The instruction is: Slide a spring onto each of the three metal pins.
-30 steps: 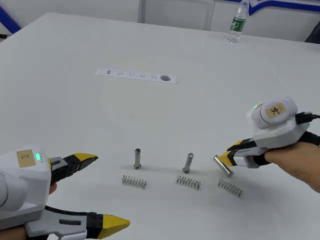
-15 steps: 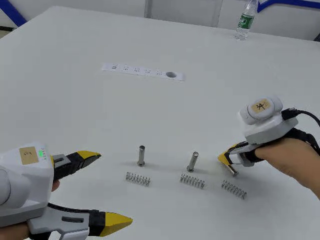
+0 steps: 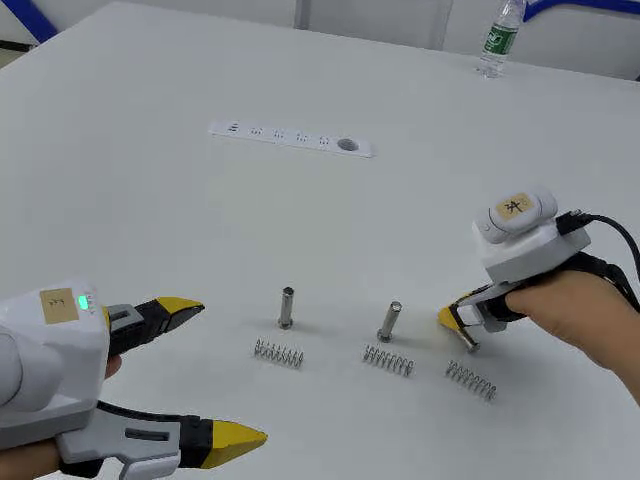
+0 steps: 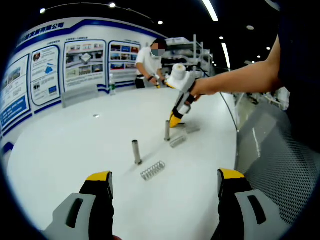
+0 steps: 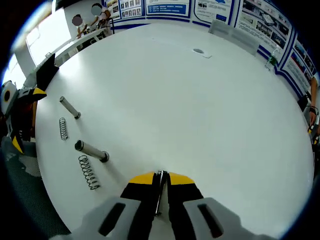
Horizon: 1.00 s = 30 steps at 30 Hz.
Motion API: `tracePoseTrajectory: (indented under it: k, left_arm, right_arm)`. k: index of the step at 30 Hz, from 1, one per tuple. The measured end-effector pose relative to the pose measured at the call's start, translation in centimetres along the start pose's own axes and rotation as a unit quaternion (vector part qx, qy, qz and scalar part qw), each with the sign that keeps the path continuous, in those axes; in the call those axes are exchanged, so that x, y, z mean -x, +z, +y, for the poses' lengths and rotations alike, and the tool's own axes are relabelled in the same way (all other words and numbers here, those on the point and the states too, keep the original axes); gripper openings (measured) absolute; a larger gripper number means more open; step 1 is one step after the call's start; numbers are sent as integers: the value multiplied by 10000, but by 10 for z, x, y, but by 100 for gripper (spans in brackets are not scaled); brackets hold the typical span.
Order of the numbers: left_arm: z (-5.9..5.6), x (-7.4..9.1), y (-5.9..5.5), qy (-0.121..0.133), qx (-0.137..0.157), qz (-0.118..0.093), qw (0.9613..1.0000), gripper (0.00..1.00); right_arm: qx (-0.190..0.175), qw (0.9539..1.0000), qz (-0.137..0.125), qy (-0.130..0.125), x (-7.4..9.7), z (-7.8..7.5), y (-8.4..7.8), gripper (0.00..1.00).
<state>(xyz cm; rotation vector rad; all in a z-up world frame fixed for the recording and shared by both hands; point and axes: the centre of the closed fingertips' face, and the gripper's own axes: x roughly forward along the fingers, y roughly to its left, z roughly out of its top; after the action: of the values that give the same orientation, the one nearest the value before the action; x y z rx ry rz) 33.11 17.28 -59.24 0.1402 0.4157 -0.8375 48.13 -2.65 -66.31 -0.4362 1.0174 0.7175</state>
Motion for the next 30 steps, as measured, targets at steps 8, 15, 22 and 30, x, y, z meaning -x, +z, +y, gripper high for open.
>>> tracePoseTrajectory:
  k: [8, 15, 22, 30]
  left_arm:
    - [0, 0, 1, 2, 3, -21, 10000, 87]
    - [1, 1, 3, 7, -22, -13, 10000, 87]
    - [1, -1, 9, 15, -83, -52, 10000, 87]
    - [1, 1, 14, -7, -191, -53, 9998, 86]
  right_arm:
    - [56, 9998, 177, -25, -2, -1, 0, 10]
    - [169, 9994, 255, -146, -1, 3, -1, 9]
    - [-91, 9999, 0, -134, 0, -4, -1, 8]
    - [-89, 9994, -277, -167, 17, 2, 7, 8]
